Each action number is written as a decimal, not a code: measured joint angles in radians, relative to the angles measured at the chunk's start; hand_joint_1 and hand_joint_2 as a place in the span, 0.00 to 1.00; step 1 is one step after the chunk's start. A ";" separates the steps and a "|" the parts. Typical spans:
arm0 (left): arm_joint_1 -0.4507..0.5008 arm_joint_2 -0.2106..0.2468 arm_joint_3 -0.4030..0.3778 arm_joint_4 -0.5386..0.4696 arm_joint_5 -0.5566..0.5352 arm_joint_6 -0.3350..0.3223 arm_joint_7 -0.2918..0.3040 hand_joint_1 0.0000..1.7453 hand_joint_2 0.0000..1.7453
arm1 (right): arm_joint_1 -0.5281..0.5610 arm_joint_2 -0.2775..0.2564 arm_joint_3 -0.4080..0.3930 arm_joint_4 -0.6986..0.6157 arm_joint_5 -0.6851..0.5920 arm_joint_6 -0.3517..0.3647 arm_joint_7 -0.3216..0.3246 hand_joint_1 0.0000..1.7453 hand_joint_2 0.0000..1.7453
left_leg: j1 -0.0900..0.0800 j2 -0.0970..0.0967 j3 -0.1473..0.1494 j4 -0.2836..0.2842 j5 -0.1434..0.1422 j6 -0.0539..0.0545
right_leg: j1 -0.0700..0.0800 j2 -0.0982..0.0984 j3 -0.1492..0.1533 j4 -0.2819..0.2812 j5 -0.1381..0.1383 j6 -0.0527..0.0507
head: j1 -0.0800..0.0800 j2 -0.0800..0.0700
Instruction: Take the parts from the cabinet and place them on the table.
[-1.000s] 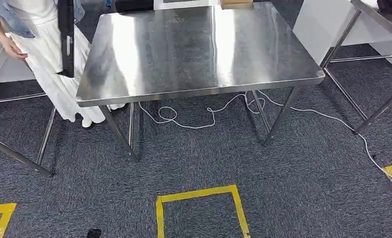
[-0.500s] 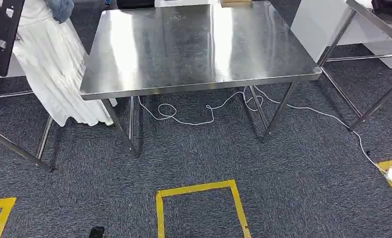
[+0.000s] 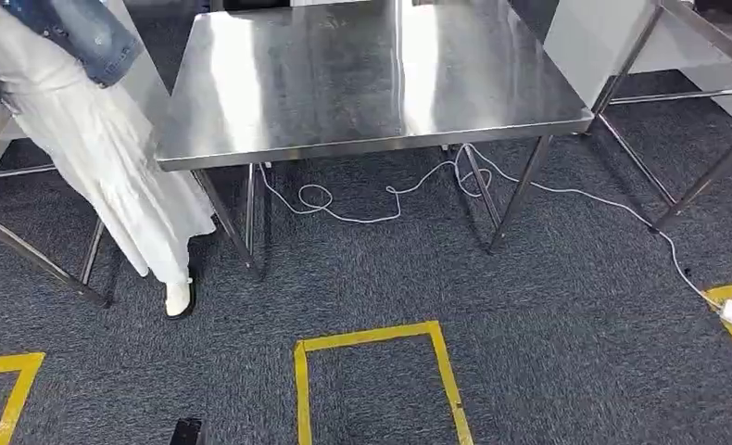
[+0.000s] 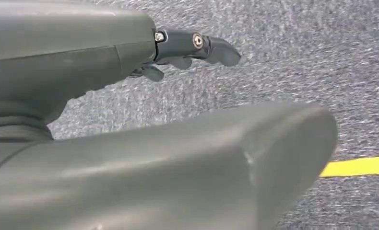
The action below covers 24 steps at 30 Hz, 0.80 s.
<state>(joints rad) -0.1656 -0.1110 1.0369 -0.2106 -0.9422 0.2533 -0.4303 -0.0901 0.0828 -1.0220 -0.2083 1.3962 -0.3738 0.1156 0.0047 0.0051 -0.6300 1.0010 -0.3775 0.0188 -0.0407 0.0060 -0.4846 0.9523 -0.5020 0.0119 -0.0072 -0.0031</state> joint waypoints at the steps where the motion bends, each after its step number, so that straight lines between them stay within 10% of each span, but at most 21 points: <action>1: 0.003 0.000 0.000 0.000 0.001 0.000 -0.001 0.00 0.00 | 0.000 0.000 0.000 0.000 0.000 0.001 0.000 0.00 1.00 | 0.004 0.000 -0.014 0.041 -0.060 -0.006 | 0.002 -0.001 -0.004 0.000 0.009 -0.017 | -0.003 0.000; 3: 0.004 0.000 0.000 0.000 0.003 0.000 -0.004 0.00 0.00 | 0.000 -0.002 0.000 0.000 0.002 0.002 0.000 0.00 1.00 | 0.009 -0.001 -0.059 0.193 -0.176 -0.018 | 0.009 -0.004 -0.015 0.002 0.023 -0.029 | -0.004 0.000; 5: 0.005 0.000 0.000 0.000 0.005 0.000 -0.005 0.00 0.00 | 0.002 -0.002 0.000 0.000 0.003 0.002 0.000 0.00 1.00 | 0.011 -0.001 -0.079 0.300 -0.212 -0.022 | 0.015 -0.005 -0.032 0.005 0.034 -0.027 | -0.004 0.000; 7: 0.005 0.000 0.000 0.000 0.006 0.000 -0.006 0.00 0.00 | 0.003 -0.002 0.000 0.000 0.003 0.006 0.000 0.00 1.00 | 0.012 -0.001 -0.013 0.230 -0.166 -0.017 | 0.018 -0.004 -0.043 0.007 0.041 -0.023 | -0.004 0.000; 9: 0.004 0.001 0.000 0.000 0.006 0.000 -0.007 0.00 0.00 | 0.003 -0.001 0.000 0.000 0.002 0.007 0.000 0.00 1.00 | 0.010 -0.007 0.116 0.034 -0.099 0.001 | 0.020 -0.002 -0.043 0.007 0.045 -0.017 | -0.004 0.000; 10: 0.003 0.005 0.000 -0.001 0.005 0.001 -0.008 0.00 0.00 | 0.003 0.004 0.000 0.001 0.003 0.008 0.000 0.00 1.00 | 0.007 -0.013 0.145 -0.012 -0.124 0.011 | 0.018 -0.004 -0.048 0.006 0.051 -0.014 | -0.001 0.000; 14: 0.003 0.005 0.000 -0.001 0.004 0.003 -0.009 0.00 0.00 | -0.001 0.005 0.000 0.000 0.003 0.010 0.000 0.00 1.00 | -0.011 -0.009 0.136 -0.032 -0.103 0.031 | 0.017 -0.004 -0.055 -0.002 0.071 0.017 | -0.006 0.000; 15: 0.002 0.004 0.000 -0.001 0.005 0.004 -0.009 0.00 0.00 | -0.001 0.004 0.000 0.000 0.003 0.010 0.000 0.00 1.00 | 0.007 -0.004 0.147 -0.063 -0.082 0.038 | 0.025 -0.006 -0.062 0.006 0.061 0.017 | -0.003 0.000; 18: 0.000 0.003 0.000 -0.001 0.008 0.006 -0.009 0.00 0.00 | -0.001 0.002 0.000 0.001 0.004 0.010 0.000 0.00 1.00 | 0.000 0.002 0.124 -0.070 -0.062 0.048 | 0.020 -0.006 -0.152 0.191 -0.044 -0.002 | 0.006 0.000; 20: 0.001 0.002 0.000 -0.001 0.009 0.006 -0.009 0.00 0.00 | 0.000 -0.001 0.000 0.001 0.006 0.010 0.000 0.00 1.00 | -0.002 0.004 0.106 -0.067 -0.051 0.044 | 0.016 -0.006 -0.204 0.326 -0.094 0.006 | 0.007 0.000; 22: 0.003 0.000 0.000 -0.001 0.009 0.006 -0.009 0.00 0.00 | 0.000 -0.005 0.000 0.001 0.006 0.011 0.003 0.00 1.00 | 0.000 0.004 0.094 -0.062 -0.044 0.036 | 0.010 -0.006 -0.155 0.265 -0.066 0.029 | 0.006 0.000; 24: 0.003 -0.002 0.000 -0.001 0.009 0.006 -0.009 0.00 0.00 | -0.002 -0.008 0.000 0.001 0.006 0.011 0.003 0.00 1.00 | 0.004 0.003 0.081 -0.046 -0.042 0.030 | 0.000 -0.008 -0.033 0.060 -0.003 0.055 | 0.006 0.000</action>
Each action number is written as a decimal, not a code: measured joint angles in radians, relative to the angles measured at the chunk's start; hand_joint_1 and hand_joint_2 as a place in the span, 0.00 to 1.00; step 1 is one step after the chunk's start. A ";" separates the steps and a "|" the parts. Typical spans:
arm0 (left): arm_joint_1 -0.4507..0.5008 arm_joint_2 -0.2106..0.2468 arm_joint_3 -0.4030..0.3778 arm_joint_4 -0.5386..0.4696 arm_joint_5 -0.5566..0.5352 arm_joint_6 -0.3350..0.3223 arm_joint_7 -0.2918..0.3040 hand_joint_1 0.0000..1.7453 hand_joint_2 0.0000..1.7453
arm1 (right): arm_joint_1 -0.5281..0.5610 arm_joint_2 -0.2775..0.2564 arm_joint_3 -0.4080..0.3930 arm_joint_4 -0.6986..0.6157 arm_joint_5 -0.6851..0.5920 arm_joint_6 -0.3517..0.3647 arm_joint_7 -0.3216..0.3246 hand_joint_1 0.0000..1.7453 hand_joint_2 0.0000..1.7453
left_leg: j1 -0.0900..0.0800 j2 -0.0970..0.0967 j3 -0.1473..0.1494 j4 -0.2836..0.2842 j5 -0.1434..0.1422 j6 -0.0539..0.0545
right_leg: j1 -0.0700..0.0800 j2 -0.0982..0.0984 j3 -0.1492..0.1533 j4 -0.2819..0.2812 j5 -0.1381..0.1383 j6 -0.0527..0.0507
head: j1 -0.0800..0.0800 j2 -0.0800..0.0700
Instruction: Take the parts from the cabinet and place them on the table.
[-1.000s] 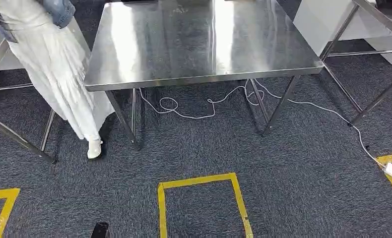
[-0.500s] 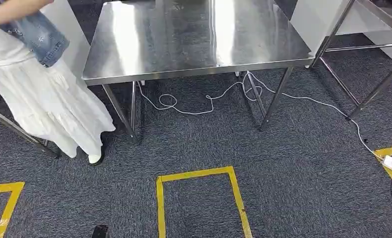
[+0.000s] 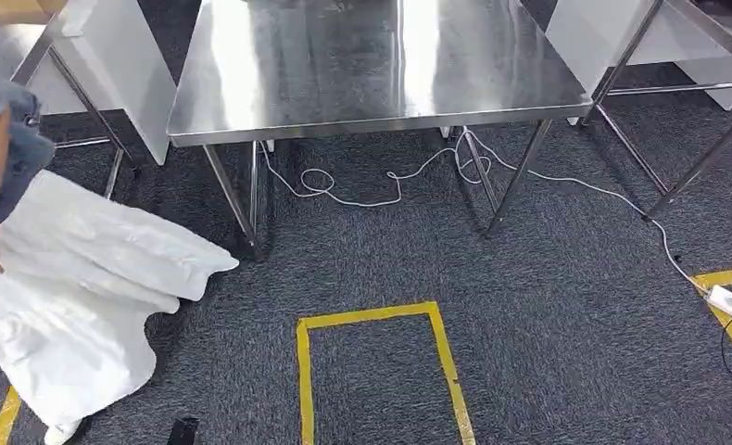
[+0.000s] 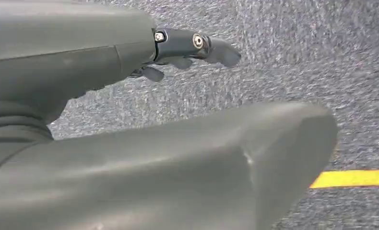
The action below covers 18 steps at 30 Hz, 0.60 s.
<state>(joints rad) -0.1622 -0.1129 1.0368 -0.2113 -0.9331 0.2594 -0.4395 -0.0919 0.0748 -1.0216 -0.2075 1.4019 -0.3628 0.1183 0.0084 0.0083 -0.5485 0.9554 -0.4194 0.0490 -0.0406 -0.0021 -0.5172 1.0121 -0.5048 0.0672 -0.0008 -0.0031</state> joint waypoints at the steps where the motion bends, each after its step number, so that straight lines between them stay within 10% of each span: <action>1: -0.001 0.000 0.000 0.000 0.000 0.000 0.000 0.00 0.00 | -0.002 0.000 0.000 0.000 0.000 0.001 0.000 0.00 1.00 | -0.005 0.000 -0.010 0.014 -0.002 -0.008 | -0.005 0.000 0.028 -0.067 -0.002 -0.002 | 0.002 0.000; 6: 0.003 0.004 0.000 -0.001 0.000 0.000 0.000 0.00 0.00 | 0.000 0.005 0.000 0.001 0.000 0.002 0.003 0.00 1.00 | 0.002 -0.002 -0.033 0.037 0.004 -0.034 | -0.004 0.007 0.004 -0.052 0.021 -0.049 | -0.004 0.000; 11: 0.004 0.005 0.000 -0.001 0.002 0.000 -0.003 0.00 0.00 | 0.001 0.006 0.000 0.000 0.003 0.002 0.003 0.00 1.00 | 0.008 -0.003 -0.142 0.338 -0.194 -0.052 | 0.012 0.004 -0.018 -0.050 0.045 -0.076 | -0.008 0.000; 13: 0.005 0.005 0.000 -0.001 0.003 0.000 -0.003 0.00 0.00 | 0.002 0.006 0.000 0.000 0.003 0.002 0.006 0.00 1.00 | 0.008 -0.003 -0.105 0.306 -0.167 -0.045 | 0.016 0.004 -0.029 -0.048 0.054 -0.075 | -0.009 0.000; 16: 0.003 0.008 0.000 -0.001 0.003 0.000 -0.004 0.00 0.00 | 0.001 0.009 0.000 0.001 0.005 0.001 0.006 0.00 1.00 | 0.002 -0.010 0.060 0.039 -0.082 -0.016 | 0.017 0.006 -0.032 -0.048 0.063 -0.070 | -0.007 0.000; 18: 0.003 0.008 0.000 -0.002 0.002 0.000 -0.006 0.00 0.00 | 0.000 0.012 0.001 0.001 0.006 0.000 0.007 0.00 1.00 | -0.009 -0.010 0.062 0.028 -0.084 -0.012 | 0.020 0.004 -0.040 -0.047 0.071 -0.056 | -0.008 0.000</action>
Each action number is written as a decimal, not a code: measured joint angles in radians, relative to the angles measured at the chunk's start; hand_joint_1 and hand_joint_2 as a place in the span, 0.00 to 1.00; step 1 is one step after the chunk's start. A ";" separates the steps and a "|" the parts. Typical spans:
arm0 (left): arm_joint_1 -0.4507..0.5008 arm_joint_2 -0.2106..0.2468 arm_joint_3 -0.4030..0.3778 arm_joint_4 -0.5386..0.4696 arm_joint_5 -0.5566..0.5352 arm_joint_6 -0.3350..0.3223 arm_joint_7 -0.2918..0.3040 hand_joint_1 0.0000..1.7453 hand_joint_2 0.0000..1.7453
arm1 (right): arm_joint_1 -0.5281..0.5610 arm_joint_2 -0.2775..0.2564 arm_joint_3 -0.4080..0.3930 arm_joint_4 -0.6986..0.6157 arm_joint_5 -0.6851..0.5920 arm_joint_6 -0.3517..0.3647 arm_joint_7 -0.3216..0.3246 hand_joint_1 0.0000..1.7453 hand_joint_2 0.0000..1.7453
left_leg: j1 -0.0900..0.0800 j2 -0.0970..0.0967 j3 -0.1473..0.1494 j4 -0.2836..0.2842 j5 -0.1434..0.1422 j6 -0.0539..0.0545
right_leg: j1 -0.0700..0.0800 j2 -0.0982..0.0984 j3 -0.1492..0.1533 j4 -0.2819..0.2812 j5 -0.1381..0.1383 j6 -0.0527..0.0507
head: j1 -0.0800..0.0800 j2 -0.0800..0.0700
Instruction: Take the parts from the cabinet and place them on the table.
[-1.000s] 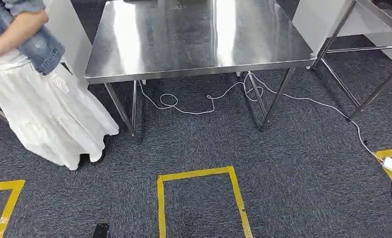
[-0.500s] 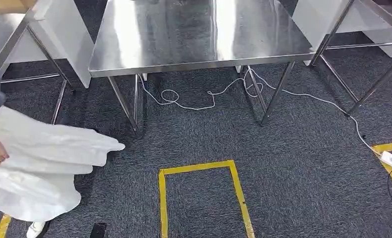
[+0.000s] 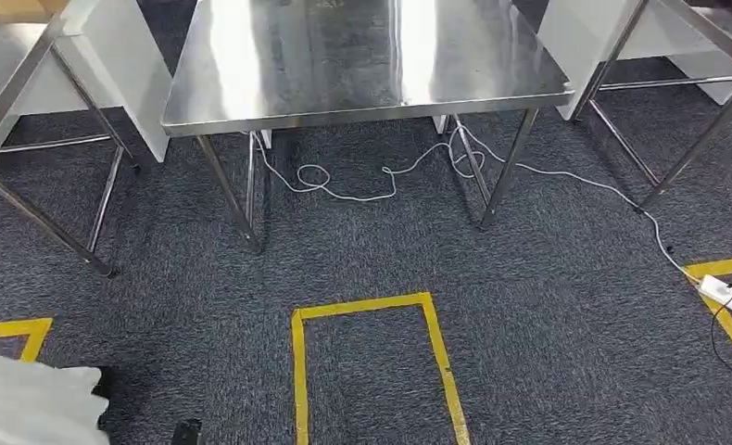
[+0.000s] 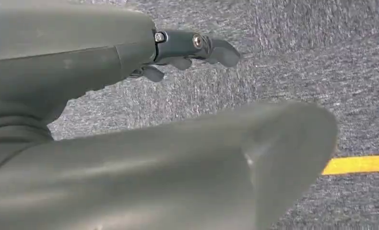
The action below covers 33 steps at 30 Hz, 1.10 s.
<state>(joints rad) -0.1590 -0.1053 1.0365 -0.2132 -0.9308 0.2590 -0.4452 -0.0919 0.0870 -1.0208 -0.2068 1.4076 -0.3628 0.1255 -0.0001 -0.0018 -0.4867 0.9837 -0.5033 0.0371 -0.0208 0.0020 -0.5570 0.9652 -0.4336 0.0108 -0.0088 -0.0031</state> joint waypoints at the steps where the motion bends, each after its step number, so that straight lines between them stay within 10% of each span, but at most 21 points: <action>1: 0.001 0.001 0.000 0.000 0.000 0.000 0.000 0.00 0.00 | 0.000 0.000 0.000 0.000 0.000 0.000 0.000 0.00 1.00 | -0.002 0.000 -0.003 0.001 0.003 0.003 | -0.002 -0.001 0.000 -0.001 0.005 0.007 | 0.000 0.000; 3: 0.001 0.003 0.000 0.000 0.002 0.000 0.000 0.00 0.00 | 0.003 0.002 0.000 0.000 0.000 0.000 0.002 0.00 1.00 | -0.006 0.002 -0.007 -0.017 0.030 0.020 | 0.006 -0.002 -0.002 -0.013 0.022 0.027 | 0.000 0.000; 6: -0.002 0.001 0.000 0.000 0.002 -0.003 -0.003 0.00 0.00 | 0.000 0.000 0.000 0.000 0.000 0.000 0.004 0.00 1.00 | 0.001 0.010 -0.032 -0.038 0.064 0.033 | 0.003 -0.002 -0.075 0.135 -0.088 0.002 | 0.006 0.000; 9: 0.000 0.001 0.000 0.000 0.000 -0.003 -0.003 0.00 0.00 | 0.002 -0.001 0.000 0.000 -0.001 0.000 0.006 0.00 1.00 | -0.004 0.011 -0.067 -0.037 0.088 0.031 | -0.002 -0.002 -0.134 0.318 -0.162 0.012 | 0.008 0.000; 13: -0.001 -0.003 0.000 0.000 0.000 -0.003 -0.005 0.00 0.00 | -0.003 -0.005 0.000 0.000 0.000 0.000 0.008 0.00 1.00 | -0.004 0.010 -0.098 -0.023 0.114 0.013 | -0.008 -0.005 0.090 -0.008 -0.084 0.047 | 0.009 0.000; 18: 0.003 -0.001 0.000 -0.002 0.000 -0.006 -0.007 0.00 0.00 | -0.003 -0.004 0.000 0.000 -0.003 0.000 0.008 0.00 1.00 | -0.007 0.012 -0.114 -0.008 0.131 -0.011 | -0.009 -0.002 0.080 -0.026 -0.061 -0.002 | 0.003 0.000; 20: 0.003 0.001 0.000 -0.002 0.000 -0.006 -0.007 0.00 0.00 | -0.003 -0.002 0.000 0.000 -0.003 0.000 0.008 0.00 1.00 | 0.002 0.008 -0.137 0.046 0.064 -0.024 | -0.016 -0.006 0.070 -0.026 -0.046 -0.021 | -0.002 0.000; 22: 0.003 0.001 0.000 -0.002 -0.001 -0.006 -0.007 0.00 0.00 | -0.003 -0.002 0.000 0.000 -0.003 0.000 0.008 0.00 1.00 | 0.011 0.008 -0.194 0.206 -0.042 -0.038 | -0.012 -0.006 0.060 -0.025 -0.033 -0.025 | -0.003 0.000; 24: 0.003 0.001 0.000 -0.002 -0.002 -0.006 -0.006 0.00 0.00 | 0.001 -0.002 0.000 0.000 -0.003 0.000 0.008 0.00 1.00 | 0.014 0.008 -0.220 0.311 -0.084 -0.045 | -0.010 -0.006 0.039 -0.015 -0.023 -0.021 | -0.003 0.000; 26: 0.003 0.002 0.000 -0.002 -0.001 -0.006 -0.006 0.00 0.00 | 0.003 -0.001 0.000 0.000 -0.003 0.000 0.008 0.00 1.00 | 0.019 0.008 -0.158 0.236 -0.043 -0.044 | -0.011 -0.005 0.022 -0.005 -0.021 -0.018 | -0.003 0.000; 28: 0.003 0.003 0.000 -0.003 -0.001 -0.005 -0.008 0.00 0.00 | 0.002 0.000 0.000 0.000 -0.003 0.000 0.009 0.00 1.00 | 0.023 0.007 -0.036 0.049 0.020 -0.039 | -0.011 -0.002 0.016 0.000 -0.017 -0.011 | -0.003 0.000; 30: 0.002 0.003 0.000 -0.003 -0.001 -0.003 -0.012 0.00 0.00 | 0.001 0.000 0.000 0.000 -0.003 0.000 0.011 0.00 1.00 | 0.011 0.002 -0.019 0.004 0.014 -0.029 | -0.002 -0.004 0.013 -0.001 -0.009 0.002 | 0.000 0.000; 31: 0.002 0.003 0.000 -0.003 -0.001 -0.003 -0.012 0.00 0.00 | 0.000 0.001 0.000 0.000 -0.006 0.000 0.011 0.00 0.00 | 0.008 0.004 -0.023 0.009 0.015 -0.025 | -0.003 -0.004 0.011 -0.001 -0.005 0.007 | -0.004 0.000; 33: 0.002 0.004 0.000 -0.003 -0.001 0.000 -0.012 0.00 0.00 | 0.000 0.002 0.000 0.000 -0.008 0.000 0.013 0.00 0.00 | 0.003 0.004 -0.028 0.006 0.023 -0.010 | -0.005 -0.005 0.010 -0.010 0.005 0.023 | -0.002 0.000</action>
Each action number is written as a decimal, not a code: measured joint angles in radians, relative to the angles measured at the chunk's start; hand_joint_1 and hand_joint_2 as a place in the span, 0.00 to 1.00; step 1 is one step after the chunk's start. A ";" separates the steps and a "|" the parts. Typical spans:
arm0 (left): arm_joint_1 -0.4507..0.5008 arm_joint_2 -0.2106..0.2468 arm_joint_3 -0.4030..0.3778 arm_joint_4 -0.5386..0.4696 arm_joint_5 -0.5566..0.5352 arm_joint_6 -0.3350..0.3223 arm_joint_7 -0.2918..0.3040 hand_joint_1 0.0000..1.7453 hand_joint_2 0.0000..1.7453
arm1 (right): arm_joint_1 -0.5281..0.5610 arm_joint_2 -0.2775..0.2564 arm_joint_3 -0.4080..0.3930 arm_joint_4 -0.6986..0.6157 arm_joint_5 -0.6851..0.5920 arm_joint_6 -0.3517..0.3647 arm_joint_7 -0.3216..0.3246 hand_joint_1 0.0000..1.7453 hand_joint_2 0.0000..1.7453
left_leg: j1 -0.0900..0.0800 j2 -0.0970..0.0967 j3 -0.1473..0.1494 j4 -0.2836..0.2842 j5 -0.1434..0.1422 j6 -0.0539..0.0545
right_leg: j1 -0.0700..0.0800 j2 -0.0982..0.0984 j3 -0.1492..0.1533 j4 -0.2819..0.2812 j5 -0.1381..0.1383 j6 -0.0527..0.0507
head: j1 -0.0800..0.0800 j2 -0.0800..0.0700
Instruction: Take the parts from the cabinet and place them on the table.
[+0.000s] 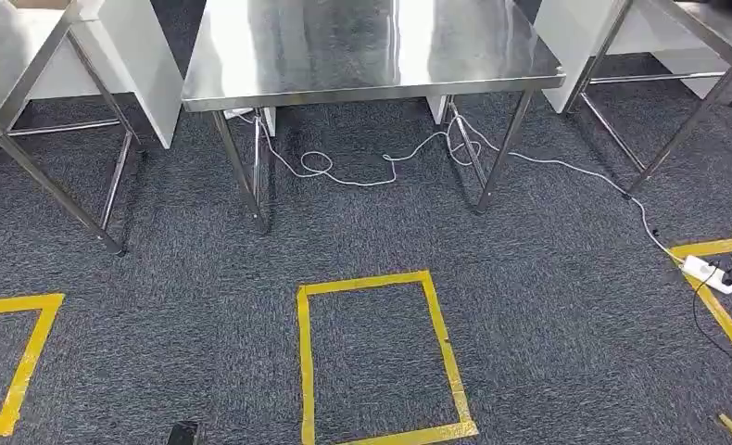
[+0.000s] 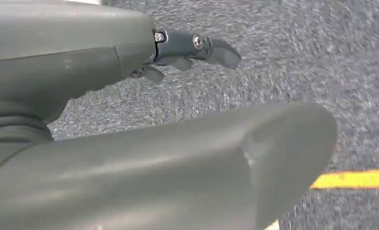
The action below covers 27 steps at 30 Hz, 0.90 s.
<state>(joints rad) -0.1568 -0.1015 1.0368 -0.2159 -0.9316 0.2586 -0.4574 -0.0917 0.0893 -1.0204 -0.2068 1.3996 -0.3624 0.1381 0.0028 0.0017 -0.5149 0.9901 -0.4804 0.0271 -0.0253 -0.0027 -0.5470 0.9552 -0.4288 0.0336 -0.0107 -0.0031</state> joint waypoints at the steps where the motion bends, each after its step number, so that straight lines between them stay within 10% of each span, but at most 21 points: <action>1: 0.000 0.000 0.000 0.000 0.000 0.001 0.000 0.00 0.00 | 0.000 0.000 0.000 0.000 -0.005 0.000 0.002 0.00 0.00 | 0.011 0.003 0.002 -0.017 0.017 0.016 | 0.004 0.000 -0.007 0.011 -0.006 0.004 | 0.002 0.000; 4: -0.001 -0.002 0.000 0.000 0.000 0.001 0.000 0.00 0.00 | 0.001 -0.002 0.000 0.000 -0.010 0.000 0.004 0.00 0.00 | 0.001 0.014 -0.020 -0.019 0.034 0.037 | 0.002 0.001 -0.100 0.197 -0.116 -0.020 | 0.006 0.000; 7: 0.001 -0.002 0.000 0.000 0.000 0.001 0.000 0.00 0.00 | 0.002 -0.003 0.000 0.000 -0.011 0.004 0.004 0.00 0.00 | -0.007 0.030 -0.041 -0.018 0.046 0.039 | 0.002 0.001 -0.158 0.341 -0.162 -0.009 | 0.006 0.000; 10: 0.001 -0.006 0.000 0.000 0.000 0.001 0.000 0.00 0.00 | 0.001 -0.008 0.000 0.000 -0.010 0.005 0.004 0.00 0.00 | -0.012 0.054 -0.046 -0.017 0.052 0.033 | 0.005 -0.025 -0.003 0.092 -0.084 0.011 | 0.007 0.000; 11: 0.001 -0.006 0.000 0.000 0.000 0.001 0.000 0.00 0.00 | -0.002 -0.008 0.000 0.000 -0.010 0.005 0.004 0.00 0.00 | -0.018 0.063 -0.044 -0.015 0.053 0.031 | 0.008 -0.087 0.050 0.011 -0.072 0.006 | 0.008 0.000; 15: 0.002 -0.006 0.000 0.000 0.000 0.001 0.000 0.00 0.00 | -0.004 -0.008 0.000 0.000 -0.009 0.006 0.004 0.00 0.00 | -0.023 0.106 -0.042 -0.008 0.050 0.012 | 0.016 -0.053 0.037 -0.006 -0.052 -0.023 | 0.002 0.000; 16: 0.002 -0.006 0.000 0.000 0.000 0.001 0.000 0.00 0.00 | -0.002 -0.006 0.000 0.000 -0.009 0.006 0.004 0.00 0.00 | -0.019 0.105 -0.045 -0.002 0.046 0.004 | -0.002 -0.043 0.040 -0.010 -0.043 -0.035 | 0.002 0.000; 18: 0.004 -0.006 0.000 0.000 0.000 0.001 0.000 0.00 0.00 | -0.001 -0.005 0.000 0.000 -0.009 0.006 0.005 0.00 0.00 | -0.006 0.020 -0.074 0.076 -0.027 -0.016 | -0.004 -0.023 0.039 -0.008 -0.031 -0.050 | -0.002 0.000; 21: 0.011 -0.006 0.000 0.000 0.000 0.001 0.000 0.00 0.00 | 0.000 -0.003 0.000 0.000 -0.008 0.006 0.005 0.00 0.00 | 0.004 0.000 -0.163 0.304 -0.137 -0.029 | 0.001 0.015 0.025 -0.004 -0.025 -0.055 | -0.002 0.000; 23: 0.012 -0.006 0.000 0.000 0.000 0.001 0.000 0.00 0.00 | 0.003 -0.003 0.000 0.000 -0.009 0.006 0.005 0.00 0.00 | 0.010 -0.001 -0.148 0.286 -0.105 -0.029 | 0.002 0.043 0.023 0.001 -0.023 -0.052 | -0.002 0.000; 25: 0.012 -0.005 0.000 0.000 0.000 0.001 0.000 0.00 0.00 | 0.003 -0.002 0.000 0.000 -0.009 0.006 0.005 0.00 0.00 | 0.014 -0.020 -0.054 0.107 -0.008 -0.023 | 0.002 0.073 0.024 0.006 -0.023 -0.050 | -0.003 0.000; 27: 0.013 -0.001 0.000 0.000 0.000 0.001 0.000 0.00 0.00 | -0.001 0.003 0.000 0.000 -0.008 0.007 0.005 0.00 0.00 | 0.020 -0.110 -0.010 0.014 0.003 -0.010 | 0.009 0.094 0.014 0.009 -0.017 -0.039 | 0.001 0.000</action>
<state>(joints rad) -0.1439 -0.1026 1.0365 -0.2155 -0.9316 0.2594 -0.4570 -0.0922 0.0920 -1.0208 -0.2067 1.3912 -0.3559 0.1427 0.0233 -0.1079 -0.5247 1.0042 -0.4771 0.0169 -0.0166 0.0911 -0.5326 0.9640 -0.4460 -0.0059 -0.0096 -0.0031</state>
